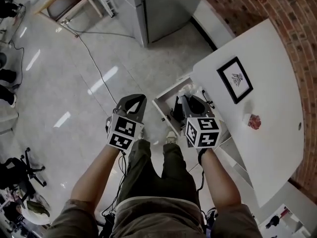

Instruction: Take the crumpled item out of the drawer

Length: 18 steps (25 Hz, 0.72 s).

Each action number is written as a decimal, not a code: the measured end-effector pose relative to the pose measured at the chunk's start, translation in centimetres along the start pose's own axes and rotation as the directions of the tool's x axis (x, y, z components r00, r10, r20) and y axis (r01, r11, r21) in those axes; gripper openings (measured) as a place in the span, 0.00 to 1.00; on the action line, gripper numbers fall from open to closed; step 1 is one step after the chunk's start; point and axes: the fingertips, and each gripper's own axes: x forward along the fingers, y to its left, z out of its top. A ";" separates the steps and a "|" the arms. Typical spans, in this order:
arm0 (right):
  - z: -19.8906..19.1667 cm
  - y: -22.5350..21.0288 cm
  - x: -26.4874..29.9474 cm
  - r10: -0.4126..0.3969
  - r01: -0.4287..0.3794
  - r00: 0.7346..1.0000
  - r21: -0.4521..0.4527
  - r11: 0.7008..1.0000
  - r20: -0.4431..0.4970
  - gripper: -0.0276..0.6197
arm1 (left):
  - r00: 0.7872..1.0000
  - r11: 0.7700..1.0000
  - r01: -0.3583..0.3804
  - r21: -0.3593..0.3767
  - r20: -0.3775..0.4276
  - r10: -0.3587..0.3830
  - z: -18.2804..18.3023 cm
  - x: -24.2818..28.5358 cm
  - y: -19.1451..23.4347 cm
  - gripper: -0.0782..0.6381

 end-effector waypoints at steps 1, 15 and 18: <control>1.6 0.5 -1.3 0.007 -0.007 1.000 -0.010 1.000 0.024 0.17 | 1.000 1.000 -0.007 0.002 0.015 0.007 1.3 -0.8 0.1 0.11; 17.3 6.3 -19.3 0.106 -0.042 0.947 -0.210 0.977 0.305 0.17 | 0.956 0.993 -0.115 0.025 0.276 0.103 18.2 -14.6 -1.6 0.11; 19.7 7.5 -22.8 0.127 -0.039 0.923 -0.239 0.970 0.364 0.17 | 0.940 0.989 -0.142 0.045 0.319 0.121 20.7 -17.6 -2.3 0.11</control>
